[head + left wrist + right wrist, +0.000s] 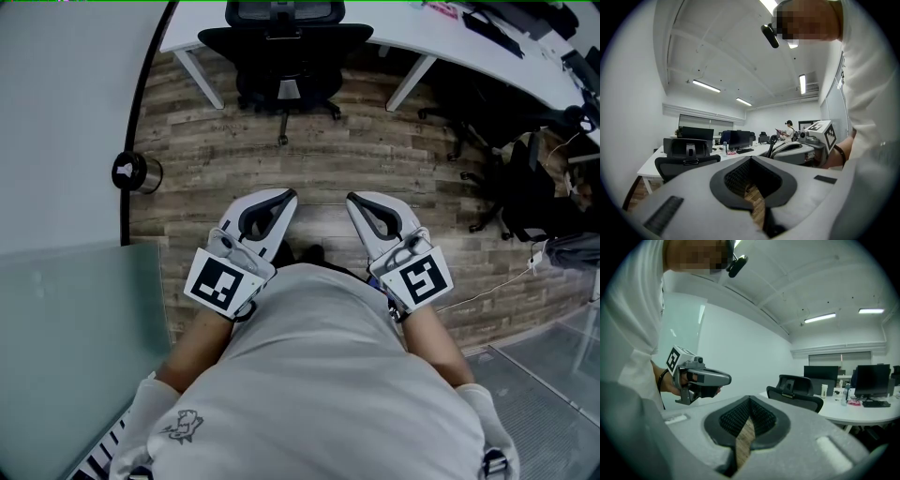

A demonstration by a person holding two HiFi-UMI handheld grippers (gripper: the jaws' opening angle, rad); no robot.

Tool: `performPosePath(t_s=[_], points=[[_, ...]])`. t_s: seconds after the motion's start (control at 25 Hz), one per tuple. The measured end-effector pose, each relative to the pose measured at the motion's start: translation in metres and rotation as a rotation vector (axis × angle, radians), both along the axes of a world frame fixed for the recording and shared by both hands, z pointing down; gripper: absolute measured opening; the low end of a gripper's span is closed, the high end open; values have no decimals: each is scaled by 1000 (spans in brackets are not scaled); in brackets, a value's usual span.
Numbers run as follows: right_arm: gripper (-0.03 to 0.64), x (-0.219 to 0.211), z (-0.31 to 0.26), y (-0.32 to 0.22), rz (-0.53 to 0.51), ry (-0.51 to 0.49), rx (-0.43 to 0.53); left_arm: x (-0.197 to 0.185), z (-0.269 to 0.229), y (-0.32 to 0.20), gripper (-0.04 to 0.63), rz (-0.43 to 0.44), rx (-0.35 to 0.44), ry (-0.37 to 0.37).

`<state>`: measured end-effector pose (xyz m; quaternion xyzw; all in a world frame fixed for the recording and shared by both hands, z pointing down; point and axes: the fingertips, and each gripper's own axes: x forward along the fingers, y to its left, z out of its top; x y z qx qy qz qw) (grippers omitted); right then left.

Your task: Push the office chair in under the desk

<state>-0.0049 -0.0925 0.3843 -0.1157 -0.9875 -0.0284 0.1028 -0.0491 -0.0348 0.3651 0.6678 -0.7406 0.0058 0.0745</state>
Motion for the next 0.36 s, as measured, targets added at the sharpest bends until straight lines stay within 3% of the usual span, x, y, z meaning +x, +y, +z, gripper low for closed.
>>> performPosePath(t_s=[0.12, 0.36], points=[[3, -4, -1, 1, -7, -11, 8, -2, 4, 3, -2, -2, -19, 6], [3, -14, -1, 4, -19, -8, 14, -9, -3, 1, -2, -7, 18, 1]])
